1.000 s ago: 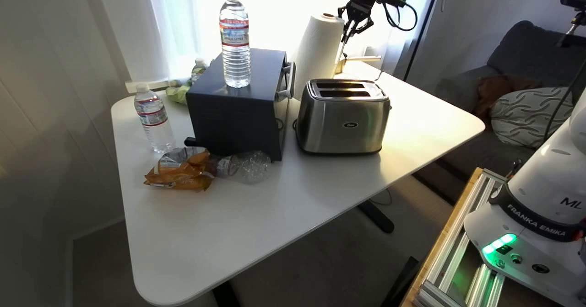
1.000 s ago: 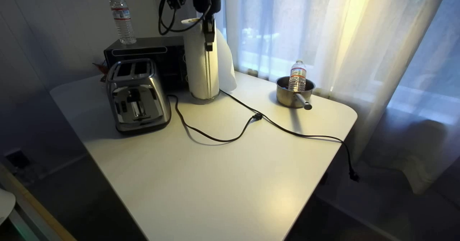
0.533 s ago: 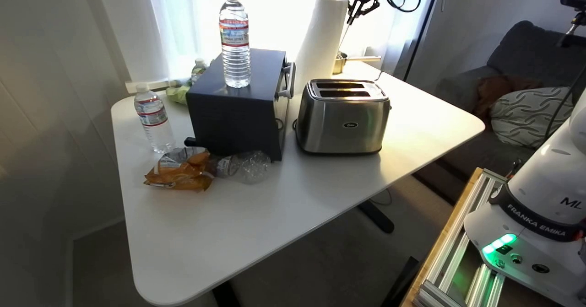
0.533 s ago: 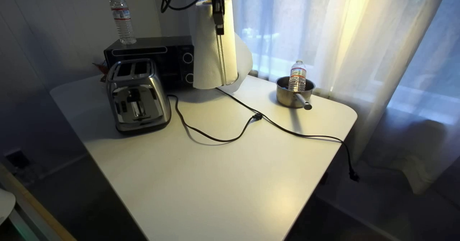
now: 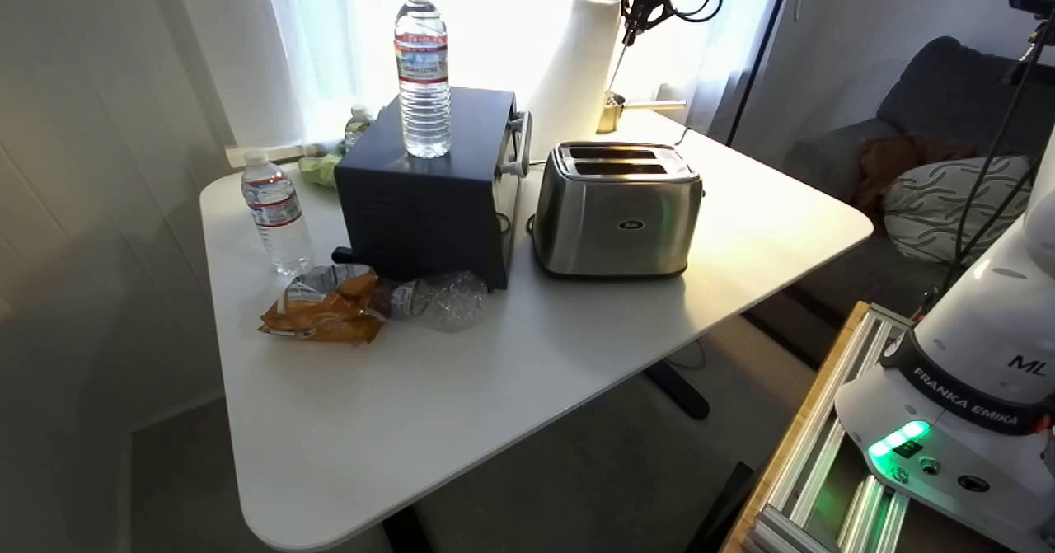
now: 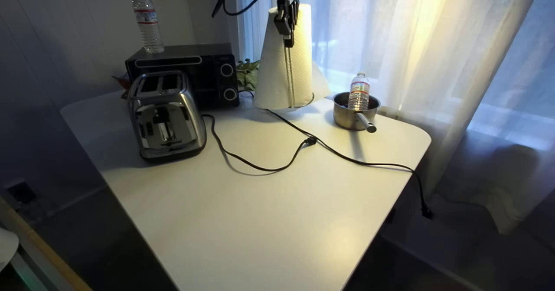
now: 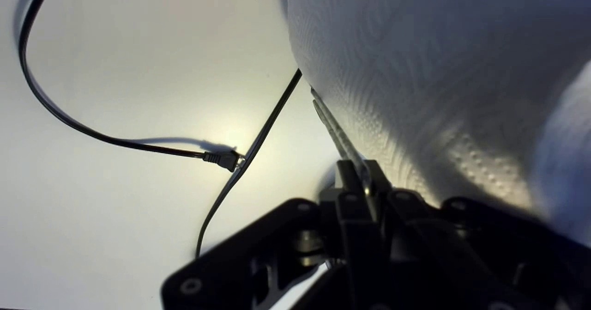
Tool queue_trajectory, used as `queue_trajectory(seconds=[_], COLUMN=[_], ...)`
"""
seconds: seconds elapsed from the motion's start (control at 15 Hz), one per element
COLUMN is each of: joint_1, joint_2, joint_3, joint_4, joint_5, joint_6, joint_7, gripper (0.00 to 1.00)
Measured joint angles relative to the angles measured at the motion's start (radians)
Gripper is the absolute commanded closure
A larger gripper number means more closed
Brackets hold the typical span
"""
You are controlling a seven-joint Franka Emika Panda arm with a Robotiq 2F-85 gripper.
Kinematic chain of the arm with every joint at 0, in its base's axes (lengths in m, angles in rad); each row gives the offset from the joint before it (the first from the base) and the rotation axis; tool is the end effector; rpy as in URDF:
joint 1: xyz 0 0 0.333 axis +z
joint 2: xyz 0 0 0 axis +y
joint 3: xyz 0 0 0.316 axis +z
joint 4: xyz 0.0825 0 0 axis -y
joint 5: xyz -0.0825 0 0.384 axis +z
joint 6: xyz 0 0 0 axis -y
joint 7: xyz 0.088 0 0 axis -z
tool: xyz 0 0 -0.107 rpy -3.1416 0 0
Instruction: Move the silver holder to the right
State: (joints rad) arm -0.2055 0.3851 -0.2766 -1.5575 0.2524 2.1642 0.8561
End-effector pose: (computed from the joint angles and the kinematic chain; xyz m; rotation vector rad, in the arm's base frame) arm 0.6285 -0.2883 0.4559 -2.2406 1.9319 -0.3129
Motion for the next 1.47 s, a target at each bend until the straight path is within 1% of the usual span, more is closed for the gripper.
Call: queue_trajectory(seconds=[0.33, 0.87, 0.93, 1.0, 1.07, 1.13, 1.27, 1.47], joint_1=[-0.027, -0.044, -0.046, -0.047, -0.049, -0.052, -0.057, -0.067], joint_2=[0.095, 0.187, 0.194, 0.2, 0.205, 0.208, 0.213, 0.212], joint_3=[-0.004, -0.003, -0.003, -0.003, -0.002, 0.0, 0.002, 0.013], joint_4=[0.089, 0.167, 0.174, 0.179, 0.185, 0.193, 0.208, 0.23], joint_5=[0.0, 0.0, 0.0, 0.0, 0.002, 0.002, 0.002, 0.006], joint_6=[-0.001, -0.011, -0.015, -0.019, -0.021, -0.024, -0.033, -0.066], joint_7=[0.093, 0.153, 0.156, 0.158, 0.16, 0.161, 0.162, 0.155], gripper=[0.98, 0.97, 0.91, 0.66, 0.66, 0.62, 0.5, 0.28])
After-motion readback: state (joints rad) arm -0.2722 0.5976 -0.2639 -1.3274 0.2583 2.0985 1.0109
